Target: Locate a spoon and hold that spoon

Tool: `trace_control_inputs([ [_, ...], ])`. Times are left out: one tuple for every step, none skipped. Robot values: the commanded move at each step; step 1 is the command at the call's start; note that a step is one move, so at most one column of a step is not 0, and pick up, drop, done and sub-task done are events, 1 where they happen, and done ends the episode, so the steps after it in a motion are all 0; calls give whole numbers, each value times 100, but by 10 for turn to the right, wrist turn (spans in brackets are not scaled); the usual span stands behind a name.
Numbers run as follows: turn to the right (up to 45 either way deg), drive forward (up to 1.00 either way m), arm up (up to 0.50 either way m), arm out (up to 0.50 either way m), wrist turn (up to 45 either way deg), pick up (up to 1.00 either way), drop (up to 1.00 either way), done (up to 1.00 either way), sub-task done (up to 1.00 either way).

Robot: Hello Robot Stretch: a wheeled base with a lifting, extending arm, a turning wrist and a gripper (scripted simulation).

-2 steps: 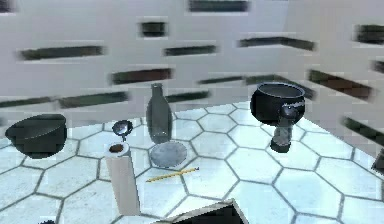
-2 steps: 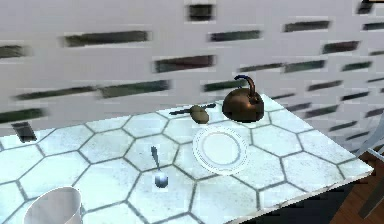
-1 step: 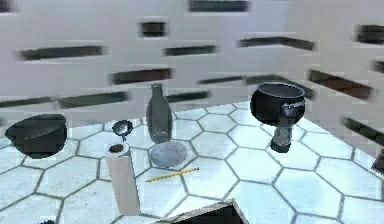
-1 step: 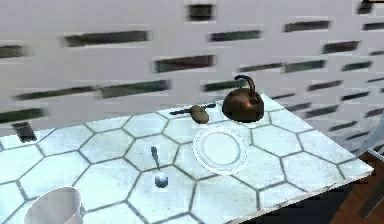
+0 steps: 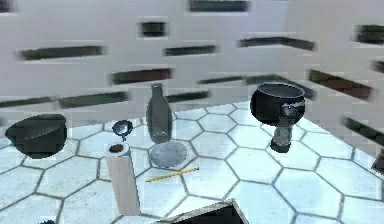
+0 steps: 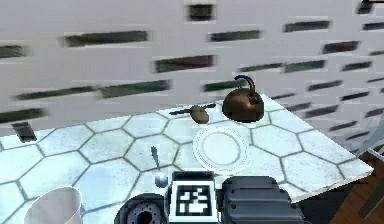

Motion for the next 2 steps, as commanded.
trace_control_inputs([
  [0,0,0,10,0,0,0,0,0],
  [0,0,0,0,450,0,0,0,0],
])
